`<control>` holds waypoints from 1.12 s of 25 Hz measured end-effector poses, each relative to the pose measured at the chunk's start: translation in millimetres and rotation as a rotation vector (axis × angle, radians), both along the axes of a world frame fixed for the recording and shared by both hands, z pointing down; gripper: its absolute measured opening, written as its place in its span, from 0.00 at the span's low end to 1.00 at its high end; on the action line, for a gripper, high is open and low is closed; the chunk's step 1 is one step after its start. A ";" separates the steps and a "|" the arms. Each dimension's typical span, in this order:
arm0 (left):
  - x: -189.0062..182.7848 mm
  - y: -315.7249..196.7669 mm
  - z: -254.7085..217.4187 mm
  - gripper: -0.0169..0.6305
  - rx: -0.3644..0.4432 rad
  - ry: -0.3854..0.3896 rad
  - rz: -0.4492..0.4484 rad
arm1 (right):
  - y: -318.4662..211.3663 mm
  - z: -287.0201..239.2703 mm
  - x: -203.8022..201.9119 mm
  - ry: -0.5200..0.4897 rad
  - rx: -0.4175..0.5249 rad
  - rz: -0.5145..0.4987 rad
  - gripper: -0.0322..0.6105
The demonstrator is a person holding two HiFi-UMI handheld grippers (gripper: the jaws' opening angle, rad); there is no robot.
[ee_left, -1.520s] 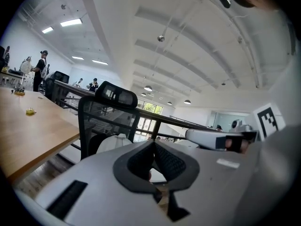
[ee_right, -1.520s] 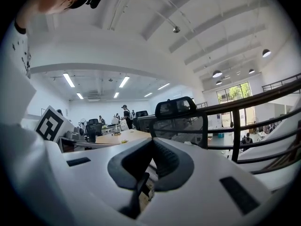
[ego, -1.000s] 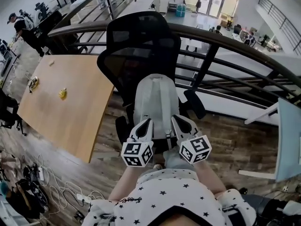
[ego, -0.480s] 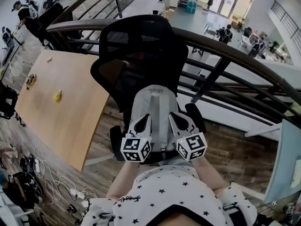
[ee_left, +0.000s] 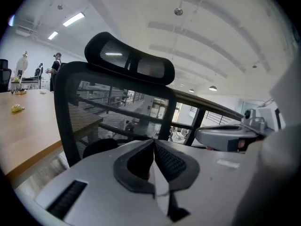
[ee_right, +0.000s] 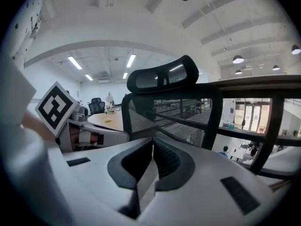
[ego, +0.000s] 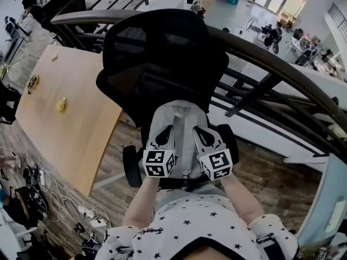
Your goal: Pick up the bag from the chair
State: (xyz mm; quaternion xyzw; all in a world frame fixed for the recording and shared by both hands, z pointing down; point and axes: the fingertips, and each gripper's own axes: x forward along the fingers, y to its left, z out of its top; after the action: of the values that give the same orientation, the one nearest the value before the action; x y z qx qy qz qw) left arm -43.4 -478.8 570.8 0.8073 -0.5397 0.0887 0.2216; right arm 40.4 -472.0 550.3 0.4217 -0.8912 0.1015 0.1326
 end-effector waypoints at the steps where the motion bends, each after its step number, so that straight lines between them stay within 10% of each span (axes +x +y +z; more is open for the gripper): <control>1: -0.1 -5.3 8.0 0.05 -0.014 -0.011 -0.002 | -6.2 8.3 -0.9 0.018 -0.001 -0.008 0.05; 8: -1.0 -31.5 52.3 0.05 -0.065 -0.091 0.019 | -37.0 63.6 -13.0 0.148 -0.033 -0.050 0.17; 16: 4.3 -59.4 89.9 0.29 -0.078 -0.186 0.068 | -64.7 106.1 -14.1 0.284 -0.022 -0.071 0.22; 28: 20.5 -111.3 92.0 0.30 -0.002 -0.216 0.129 | -112.6 117.3 -23.9 0.174 -0.043 -0.041 0.22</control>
State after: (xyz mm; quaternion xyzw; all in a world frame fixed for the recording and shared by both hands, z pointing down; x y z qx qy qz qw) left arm -22.8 -590.0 662.7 0.8259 -0.5073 0.1899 0.1566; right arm 16.5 -584.6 667.7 0.4076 -0.8824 0.0805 0.2207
